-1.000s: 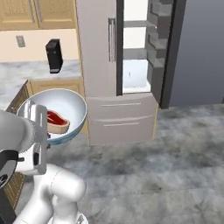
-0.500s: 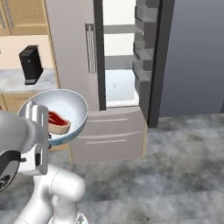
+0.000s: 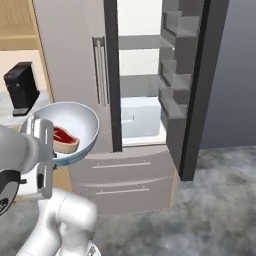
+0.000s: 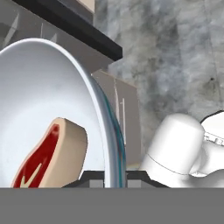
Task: Place one of the steaks on the plate and the other in the bowl. Then place the bowl in the fridge.
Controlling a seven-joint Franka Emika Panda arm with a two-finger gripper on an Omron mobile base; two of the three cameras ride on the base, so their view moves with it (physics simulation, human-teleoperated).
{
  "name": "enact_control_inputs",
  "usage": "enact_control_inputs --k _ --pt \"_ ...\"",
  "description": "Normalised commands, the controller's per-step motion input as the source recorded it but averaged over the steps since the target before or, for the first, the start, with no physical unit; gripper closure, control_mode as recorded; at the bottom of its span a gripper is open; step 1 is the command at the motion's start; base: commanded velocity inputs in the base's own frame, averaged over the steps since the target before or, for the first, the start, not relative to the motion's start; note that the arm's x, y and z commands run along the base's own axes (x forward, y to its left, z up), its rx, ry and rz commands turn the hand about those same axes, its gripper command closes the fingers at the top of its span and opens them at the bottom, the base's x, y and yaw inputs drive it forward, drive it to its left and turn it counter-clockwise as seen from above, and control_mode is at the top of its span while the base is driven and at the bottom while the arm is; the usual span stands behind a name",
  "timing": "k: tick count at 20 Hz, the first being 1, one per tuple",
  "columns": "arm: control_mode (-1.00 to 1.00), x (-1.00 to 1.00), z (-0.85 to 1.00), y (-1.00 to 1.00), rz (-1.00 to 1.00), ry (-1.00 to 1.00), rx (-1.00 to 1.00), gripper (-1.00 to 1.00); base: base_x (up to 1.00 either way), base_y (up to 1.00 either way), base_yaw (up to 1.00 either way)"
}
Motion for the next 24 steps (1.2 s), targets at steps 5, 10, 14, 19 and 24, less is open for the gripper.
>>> enact_control_inputs --k 5,10,14,19,24 --pt "1.0 0.0 0.0 0.0 0.0 0.0 0.0 1.0 1.0 -0.18 0.0" --pt "1.0 0.0 0.0 0.0 0.0 0.0 0.0 1.0 1.0 -0.28 0.02" --pt "1.0 0.0 0.0 0.0 0.0 0.0 0.0 1.0 1.0 -0.5 0.05" --pt "1.0 0.0 0.0 0.0 0.0 0.0 0.0 1.0 1.0 -0.16 0.02" --pt "1.0 0.0 0.0 0.0 0.0 0.0 0.0 1.0 0.85 -0.1 0.07"
